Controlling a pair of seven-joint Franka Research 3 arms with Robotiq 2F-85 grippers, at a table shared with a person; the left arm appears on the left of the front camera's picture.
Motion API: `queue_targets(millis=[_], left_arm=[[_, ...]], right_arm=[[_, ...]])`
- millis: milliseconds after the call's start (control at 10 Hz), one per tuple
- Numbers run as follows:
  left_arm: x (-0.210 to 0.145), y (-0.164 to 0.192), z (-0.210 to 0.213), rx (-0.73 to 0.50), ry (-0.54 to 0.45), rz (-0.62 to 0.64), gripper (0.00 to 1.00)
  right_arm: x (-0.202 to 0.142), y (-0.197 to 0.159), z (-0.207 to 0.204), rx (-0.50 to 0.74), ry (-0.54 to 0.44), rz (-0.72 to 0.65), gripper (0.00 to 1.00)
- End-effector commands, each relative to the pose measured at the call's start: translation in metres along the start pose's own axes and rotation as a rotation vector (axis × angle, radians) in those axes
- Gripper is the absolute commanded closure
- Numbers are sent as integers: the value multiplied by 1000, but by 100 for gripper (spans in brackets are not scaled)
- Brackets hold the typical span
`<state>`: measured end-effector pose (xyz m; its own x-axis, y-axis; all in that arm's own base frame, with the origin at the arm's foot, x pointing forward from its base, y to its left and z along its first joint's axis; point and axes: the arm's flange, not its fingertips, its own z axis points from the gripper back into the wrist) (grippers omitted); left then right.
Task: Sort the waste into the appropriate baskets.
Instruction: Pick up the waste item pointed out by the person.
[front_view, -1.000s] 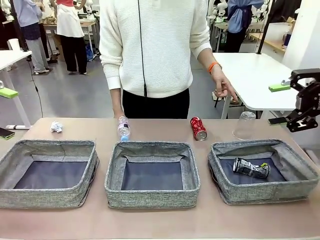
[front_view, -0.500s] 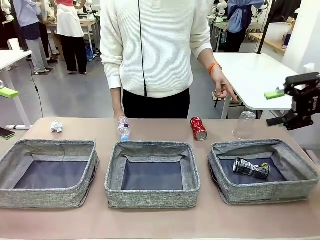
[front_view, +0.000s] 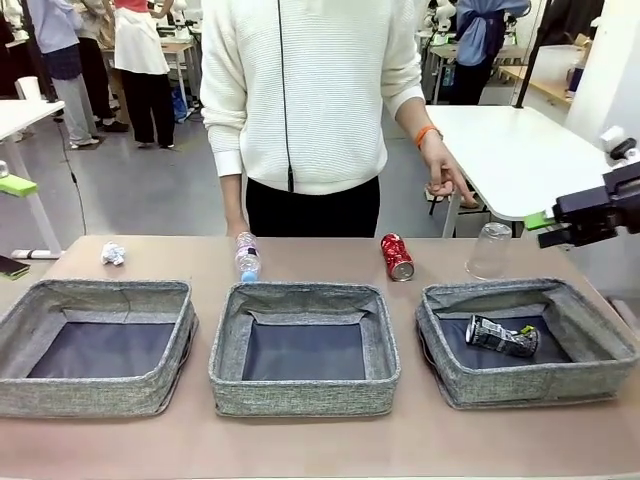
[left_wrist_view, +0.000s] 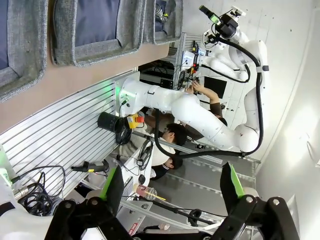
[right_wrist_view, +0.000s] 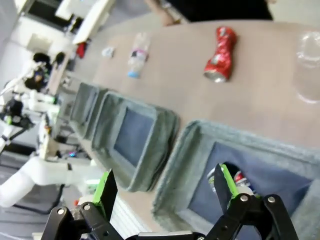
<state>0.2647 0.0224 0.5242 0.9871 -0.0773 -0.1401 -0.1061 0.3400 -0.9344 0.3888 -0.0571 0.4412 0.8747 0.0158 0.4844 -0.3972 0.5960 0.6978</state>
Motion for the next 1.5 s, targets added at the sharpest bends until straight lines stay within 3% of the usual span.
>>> queue_targets(millis=[0, 100, 200, 300, 400, 500, 600, 700, 800, 900, 1200, 1400], left_arm=[[-1, -2, 2, -18, 5, -20, 0], [-1, -2, 2, -18, 5, -20, 0], [-1, -2, 2, -18, 5, -20, 0], [-1, -2, 2, -18, 5, -20, 0], [-1, -2, 2, -18, 5, -20, 0], [-1, -2, 2, -18, 5, -20, 0], [-1, -2, 2, -18, 5, -20, 0], [-1, -2, 2, -18, 5, -20, 0], [-1, -2, 2, -18, 5, -20, 0], [-1, -2, 2, -18, 5, -20, 0], [-1, -2, 2, -18, 5, -20, 0], [-1, -2, 2, -18, 5, -20, 0]], right_arm=[[3, -9, 5, -39, -30, 20, 0], [8, -30, 4, 100, -11, 168, 0], [15, -60, 2, 154, -21, 287, 0], [21, -87, 1, 7, -92, 295, 0], [25, -110, 1, -46, -58, 385, 0], [29, -135, -3, 55, -22, 379, 0], [33, -161, -14, -3, -56, 222, 0], [14, -114, 3, -8, -13, 355, 0], [18, -142, -6, -10, -16, 316, 0], [22, -137, -2, -138, 2, 433, 0], [48, -171, 23, 18, -139, 609, 0], [70, -195, 9, -10, -122, 697, 0]])
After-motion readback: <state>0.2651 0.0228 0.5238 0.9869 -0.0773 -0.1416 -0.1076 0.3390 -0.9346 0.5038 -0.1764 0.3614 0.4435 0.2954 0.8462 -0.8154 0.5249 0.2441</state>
